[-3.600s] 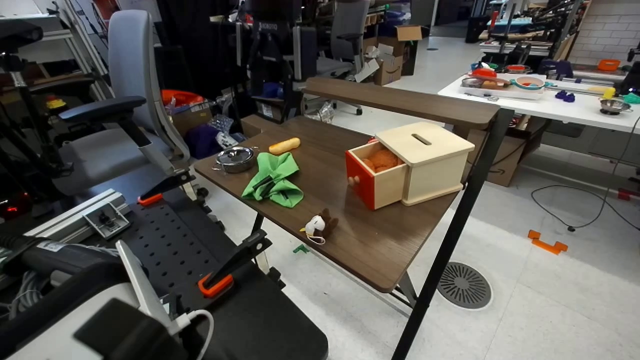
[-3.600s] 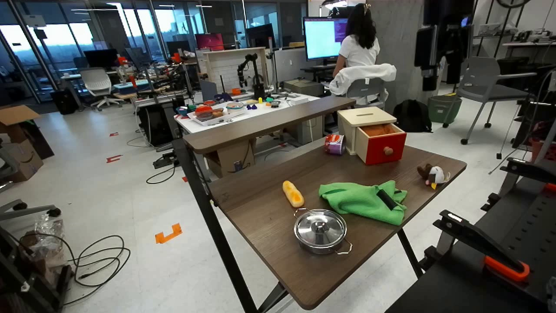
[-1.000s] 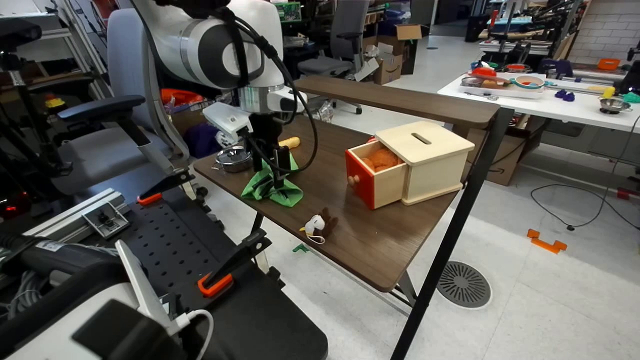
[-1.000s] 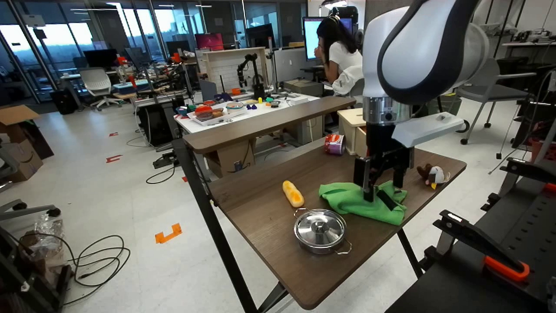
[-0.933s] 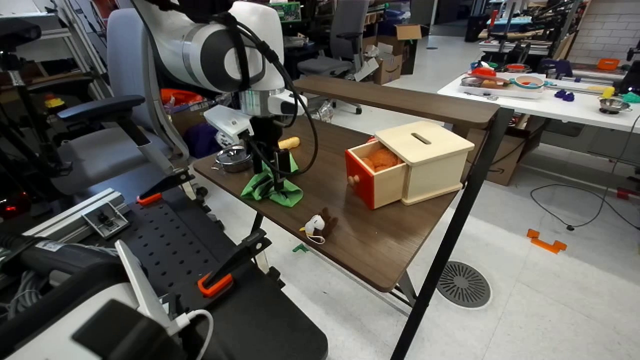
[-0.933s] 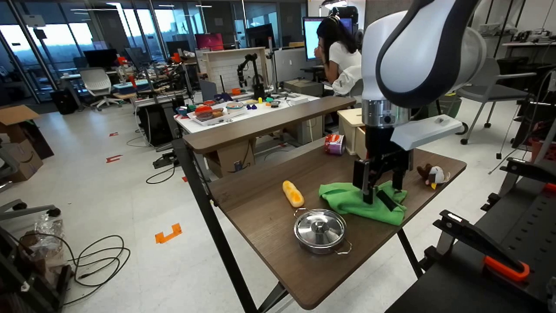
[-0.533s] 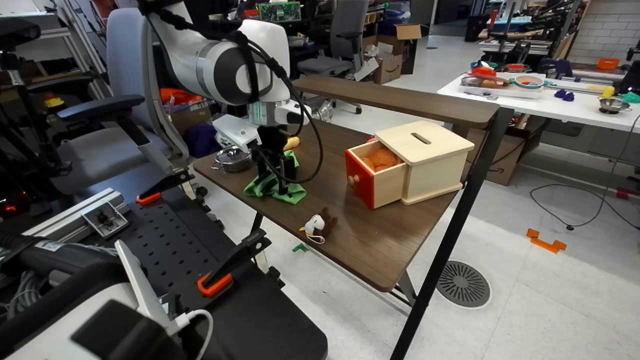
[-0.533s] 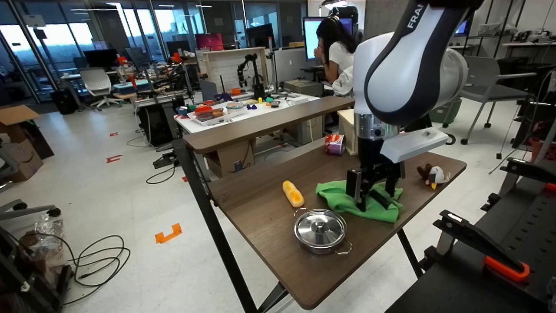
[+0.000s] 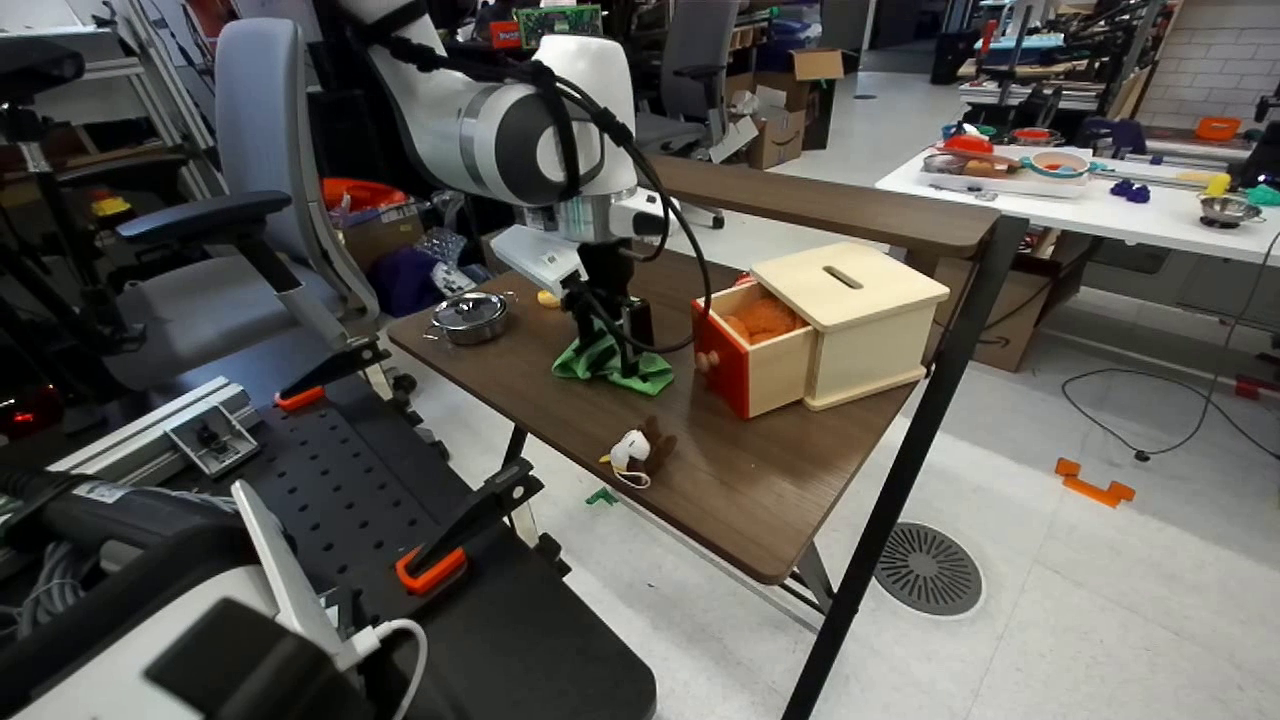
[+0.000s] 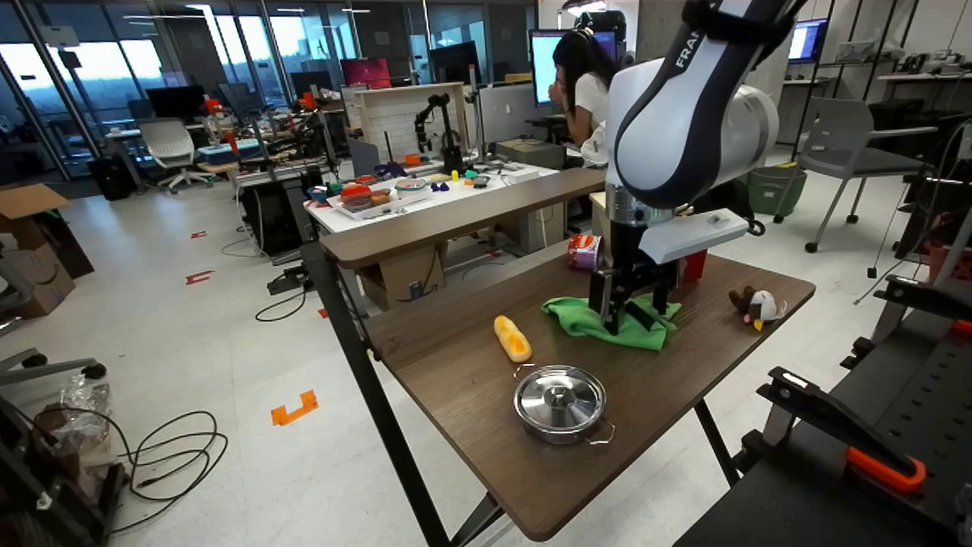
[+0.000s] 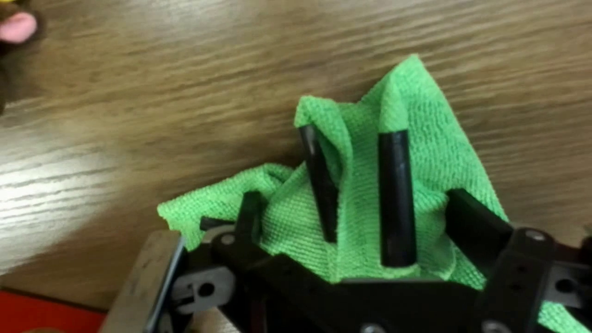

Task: Slide the green cloth backward

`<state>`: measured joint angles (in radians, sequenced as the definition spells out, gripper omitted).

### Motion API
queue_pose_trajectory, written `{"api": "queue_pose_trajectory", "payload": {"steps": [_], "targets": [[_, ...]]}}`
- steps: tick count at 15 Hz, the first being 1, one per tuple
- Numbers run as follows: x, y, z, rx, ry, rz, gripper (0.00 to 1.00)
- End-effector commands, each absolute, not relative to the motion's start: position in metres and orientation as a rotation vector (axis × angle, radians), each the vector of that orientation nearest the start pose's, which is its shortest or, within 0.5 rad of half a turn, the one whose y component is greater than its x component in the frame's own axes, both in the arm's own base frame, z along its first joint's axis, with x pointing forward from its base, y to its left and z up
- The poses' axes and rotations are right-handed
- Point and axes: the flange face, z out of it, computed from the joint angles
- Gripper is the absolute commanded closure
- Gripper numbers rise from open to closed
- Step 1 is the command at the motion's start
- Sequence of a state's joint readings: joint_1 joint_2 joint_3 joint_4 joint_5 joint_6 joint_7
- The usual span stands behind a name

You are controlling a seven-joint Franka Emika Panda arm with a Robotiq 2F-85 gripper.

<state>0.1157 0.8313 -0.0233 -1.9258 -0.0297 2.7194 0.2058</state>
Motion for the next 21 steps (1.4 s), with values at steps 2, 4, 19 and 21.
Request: {"api": "queue_pose_trajectory", "payload": {"steps": [2, 4, 19, 21], "targets": [[0.626, 0.05, 0.029, -3.199, 0.127, 0.085, 0.0], [0.637, 0.055, 0.029, -3.21, 0.114, 0.096, 0.0], [0.703, 0.078, 0.038, -3.228, 0.086, 0.09, 0.0], [0.709, 0.08, 0.037, -3.228, 0.085, 0.091, 0.0]]}}
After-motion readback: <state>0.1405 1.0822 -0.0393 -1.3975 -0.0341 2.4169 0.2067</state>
